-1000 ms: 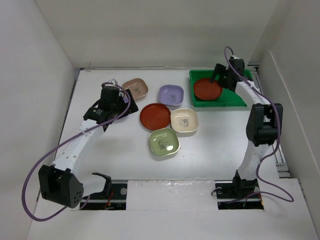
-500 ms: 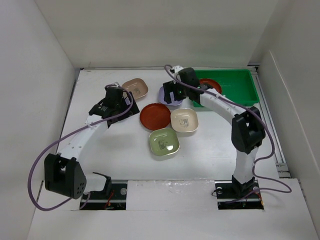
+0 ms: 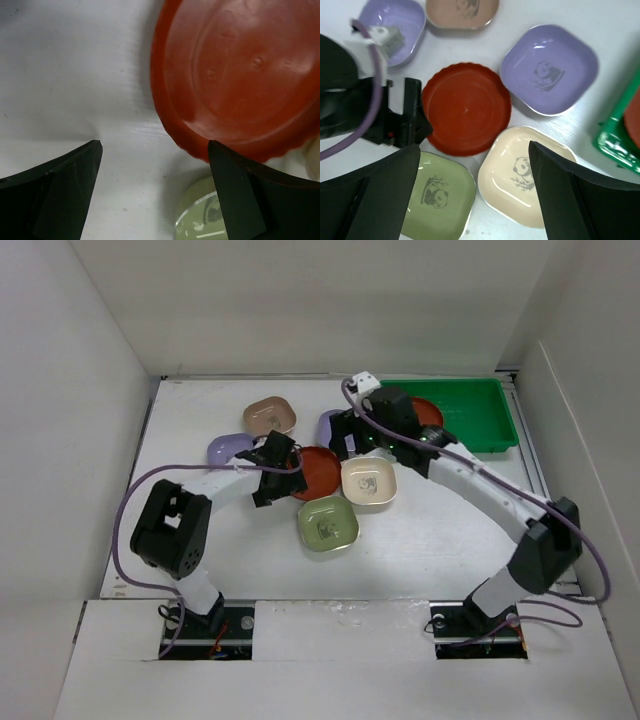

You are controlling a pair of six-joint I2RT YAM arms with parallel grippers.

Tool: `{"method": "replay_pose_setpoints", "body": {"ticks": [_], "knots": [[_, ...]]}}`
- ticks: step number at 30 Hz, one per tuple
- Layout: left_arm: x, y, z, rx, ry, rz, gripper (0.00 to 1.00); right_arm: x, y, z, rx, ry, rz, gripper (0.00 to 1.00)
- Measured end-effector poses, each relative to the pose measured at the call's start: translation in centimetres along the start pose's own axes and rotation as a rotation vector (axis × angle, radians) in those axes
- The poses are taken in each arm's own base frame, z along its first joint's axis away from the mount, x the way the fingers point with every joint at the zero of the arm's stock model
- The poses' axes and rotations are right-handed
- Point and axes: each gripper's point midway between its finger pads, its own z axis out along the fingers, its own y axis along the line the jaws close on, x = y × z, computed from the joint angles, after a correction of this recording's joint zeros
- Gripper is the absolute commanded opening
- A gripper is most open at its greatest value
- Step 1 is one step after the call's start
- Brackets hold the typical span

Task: Place the plates into the plastic bin on the countertop

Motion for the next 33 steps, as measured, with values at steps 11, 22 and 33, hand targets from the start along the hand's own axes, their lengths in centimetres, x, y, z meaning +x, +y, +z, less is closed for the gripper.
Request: {"method": "replay_pose_setpoints", "body": {"ticks": [11, 22, 33], "knots": [[-1.6, 0.6, 2.7, -0.095, -0.061, -0.09, 0.4, -4.8, -0.8, -10.2, 0.027, -0.232, 0.015, 0.96], [-2.5, 1.0, 3.0, -0.138, -0.116, -0.167, 0.0, -5.5, -1.2, -12.1, 0.033, -0.275, 0.019, 0.96], [-5.4, 2.3, -2.6, -0.258, -0.264, -0.192, 0.0, -3.5, -0.9, -11.4, 0.007, -0.229, 0.012, 0.96]]}}
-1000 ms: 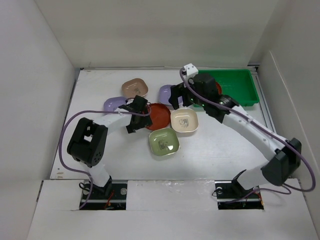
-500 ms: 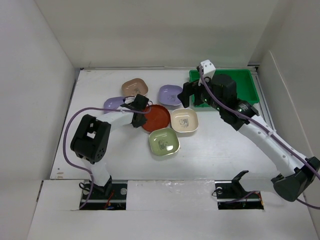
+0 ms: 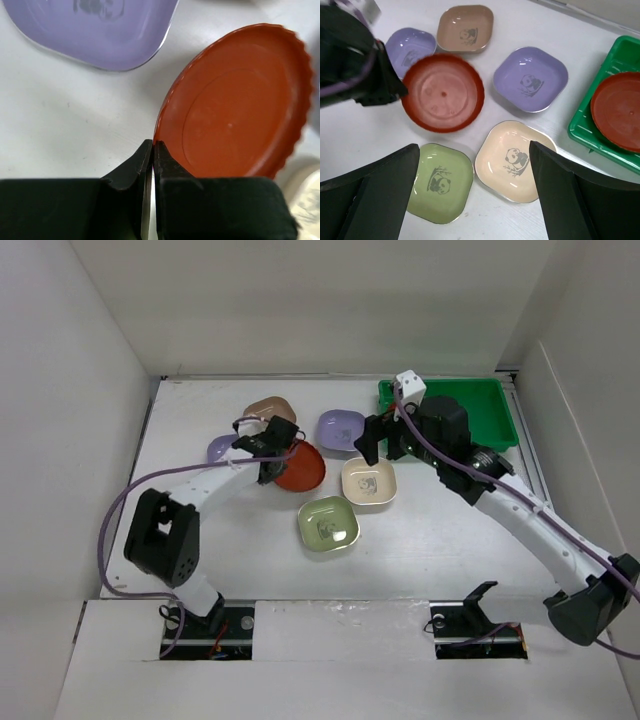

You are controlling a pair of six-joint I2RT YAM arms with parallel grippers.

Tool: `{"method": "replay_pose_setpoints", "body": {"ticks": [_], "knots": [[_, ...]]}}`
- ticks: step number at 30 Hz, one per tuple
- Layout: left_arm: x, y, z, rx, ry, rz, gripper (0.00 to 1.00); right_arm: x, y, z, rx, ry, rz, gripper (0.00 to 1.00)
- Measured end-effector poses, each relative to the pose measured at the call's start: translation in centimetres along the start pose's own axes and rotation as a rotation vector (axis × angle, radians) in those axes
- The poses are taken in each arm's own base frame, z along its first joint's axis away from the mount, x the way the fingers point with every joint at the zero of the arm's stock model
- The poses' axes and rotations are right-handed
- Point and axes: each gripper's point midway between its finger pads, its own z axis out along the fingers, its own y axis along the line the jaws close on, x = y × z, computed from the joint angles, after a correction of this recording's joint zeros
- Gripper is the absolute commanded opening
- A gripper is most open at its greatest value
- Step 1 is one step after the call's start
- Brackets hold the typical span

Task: Place the plates into the plastic bin on the countertop

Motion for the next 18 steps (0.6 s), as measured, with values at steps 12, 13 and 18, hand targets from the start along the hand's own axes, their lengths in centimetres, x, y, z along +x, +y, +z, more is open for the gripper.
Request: {"method": "replay_pose_setpoints", "body": {"ticks": [12, 13, 18], "knots": [[-5.2, -1.8, -8.9, 0.282, -0.101, 0.093, 0.0, 5.4, 0.4, 7.1, -0.051, 0.155, 0.009, 0.95], [-5.3, -2.0, -9.6, 0.313, -0.099, 0.104, 0.0, 6.0, 0.4, 7.8, -0.055, 0.174, 0.012, 0.94], [-6.5, -2.6, -13.9, 0.478, -0.139, 0.127, 0.0, 8.1, 0.8, 10.5, -0.086, 0.235, 0.034, 0.77]]}}
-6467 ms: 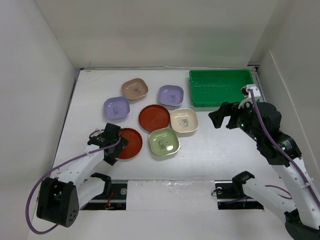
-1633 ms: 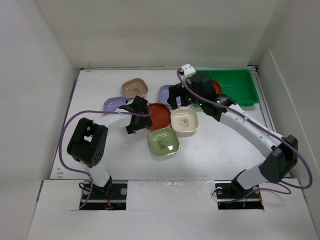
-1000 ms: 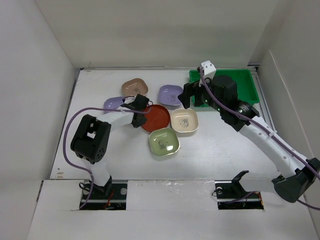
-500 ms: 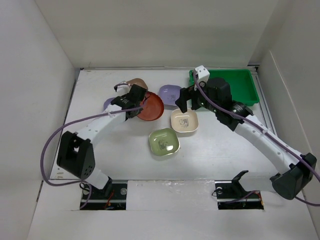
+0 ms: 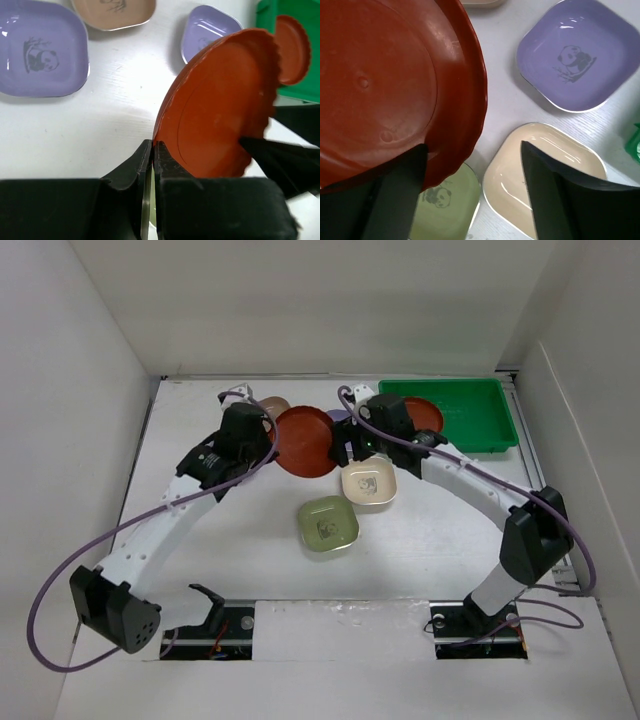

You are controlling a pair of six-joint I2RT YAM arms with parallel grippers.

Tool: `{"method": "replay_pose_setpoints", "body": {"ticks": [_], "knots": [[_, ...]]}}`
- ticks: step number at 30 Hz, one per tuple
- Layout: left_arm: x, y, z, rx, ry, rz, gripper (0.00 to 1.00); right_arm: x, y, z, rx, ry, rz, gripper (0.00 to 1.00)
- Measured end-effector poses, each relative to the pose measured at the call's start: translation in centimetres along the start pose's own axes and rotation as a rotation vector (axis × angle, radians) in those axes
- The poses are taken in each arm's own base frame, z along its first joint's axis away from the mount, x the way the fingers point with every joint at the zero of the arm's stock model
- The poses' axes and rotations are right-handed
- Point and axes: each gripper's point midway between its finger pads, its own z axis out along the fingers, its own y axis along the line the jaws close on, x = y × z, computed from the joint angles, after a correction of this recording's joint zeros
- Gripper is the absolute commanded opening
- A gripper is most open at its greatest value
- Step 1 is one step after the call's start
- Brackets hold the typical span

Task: Place the plates into the plastic bin on the countertop

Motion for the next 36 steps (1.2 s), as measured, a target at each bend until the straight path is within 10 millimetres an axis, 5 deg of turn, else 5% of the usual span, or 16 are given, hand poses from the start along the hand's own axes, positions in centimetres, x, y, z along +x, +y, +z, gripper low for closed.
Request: {"method": "replay_pose_setpoints", "body": {"ticks": [3, 6, 11, 18, 19, 20, 21, 23, 24, 29, 36], "knots": [[-0.7, -0.6, -1.4, 0.052, -0.023, 0.012, 0.0, 0.3, 0.2, 0.7, -0.014, 0.008, 0.012, 0.64], [-0.8, -0.7, -1.7, 0.066, -0.026, 0.026, 0.0, -0.1, 0.5, 0.7, -0.027, -0.001, 0.022, 0.33], [-0.7, -0.6, -1.7, 0.068, -0.022, 0.042, 0.0, -1.4, 0.8, 0.6, -0.034, -0.039, 0.037, 0.06], [0.1, -0.6, -1.3, 0.079, 0.001, 0.047, 0.0, -3.0, -0.3, 0.4, -0.025, -0.083, 0.098, 0.0], [0.1, -0.7, -1.2, 0.08, 0.0, 0.047, 0.06, -3.1, -0.4, 0.4, -0.027, -0.084, 0.109, 0.0], [0.0, -0.8, -1.1, 0.083, -0.003, 0.046, 0.31, -3.1, -0.5, 0.3, -0.027, -0.085, 0.122, 0.0], [0.0, -0.9, -1.0, 0.084, -0.004, 0.049, 0.8, -3.2, -0.8, 0.3, -0.025, -0.088, 0.13, 0.0], [-0.1, -1.0, -0.9, 0.083, -0.01, 0.031, 0.99, -3.3, -1.4, 0.1, -0.01, -0.09, 0.14, 0.0], [-0.2, -1.0, -0.9, 0.08, -0.015, 0.029, 0.99, -3.4, -1.9, 0.1, 0.003, -0.093, 0.154, 0.0], [-0.7, -0.5, -0.7, 0.046, -0.04, 0.0, 0.99, -4.3, -6.9, -1.0, 0.106, -0.132, 0.222, 0.0], [-0.8, 1.4, -0.6, -0.052, -0.063, -0.011, 0.99, -4.2, -22.4, -5.7, 0.474, -0.225, 0.467, 0.0]]}}
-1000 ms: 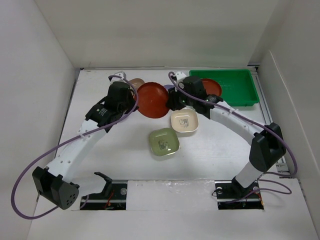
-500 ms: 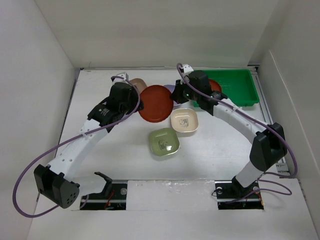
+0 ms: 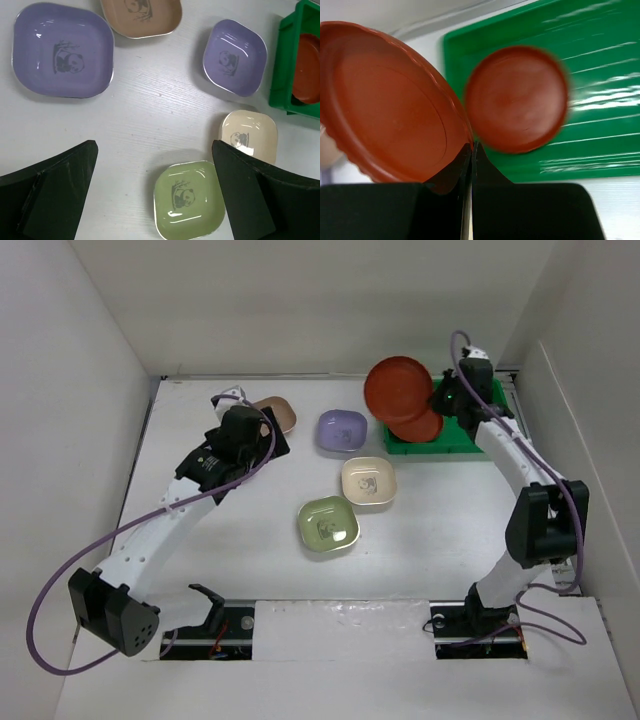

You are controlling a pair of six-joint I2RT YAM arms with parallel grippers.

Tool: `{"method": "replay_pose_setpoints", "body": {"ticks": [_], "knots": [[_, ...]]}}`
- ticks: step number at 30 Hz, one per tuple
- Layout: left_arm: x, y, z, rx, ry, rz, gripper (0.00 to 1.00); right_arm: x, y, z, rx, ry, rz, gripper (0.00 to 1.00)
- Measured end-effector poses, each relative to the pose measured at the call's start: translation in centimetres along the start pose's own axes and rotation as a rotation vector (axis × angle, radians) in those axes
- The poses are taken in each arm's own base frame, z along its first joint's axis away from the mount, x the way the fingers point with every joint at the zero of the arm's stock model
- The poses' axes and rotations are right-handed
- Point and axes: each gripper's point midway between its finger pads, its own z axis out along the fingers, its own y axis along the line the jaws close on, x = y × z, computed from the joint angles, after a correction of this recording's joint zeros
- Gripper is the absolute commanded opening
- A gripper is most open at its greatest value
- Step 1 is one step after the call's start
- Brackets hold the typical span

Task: Place the plates into the plastic bin on the countertop

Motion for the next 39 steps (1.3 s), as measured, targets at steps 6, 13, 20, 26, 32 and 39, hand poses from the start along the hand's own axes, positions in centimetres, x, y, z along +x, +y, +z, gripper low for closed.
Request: {"method": "replay_pose_setpoints", "body": {"ticks": [6, 13, 20, 26, 32, 39], "knots": [[0.4, 1.3, 0.2, -0.065, 0.006, 0.012, 1.0, -1.8, -10.4, 4.5, 0.223, -0.007, 0.151, 0.0], [0.8, 2.2, 0.4, -0.111, 0.016, 0.031, 1.0, 2.1, -14.9, 9.3, 0.292, 0.134, 0.197, 0.0], [1.6, 2.6, 1.5, -0.14, 0.049, 0.048, 1.0, 3.8, -14.7, 9.5, 0.276, 0.191, 0.206, 0.52], [1.4, 3.2, 1.7, -0.155, 0.052, 0.038, 1.0, 3.7, -12.9, 9.2, 0.228, 0.2, 0.182, 0.8], [1.4, 3.4, 1.8, -0.16, 0.051, 0.035, 1.0, 0.0, -9.3, 6.2, 0.174, 0.122, 0.108, 1.0], [1.3, 3.8, 1.6, -0.182, 0.054, 0.042, 1.0, -1.8, 0.6, 0.8, 0.015, 0.041, -0.094, 1.0]]}}
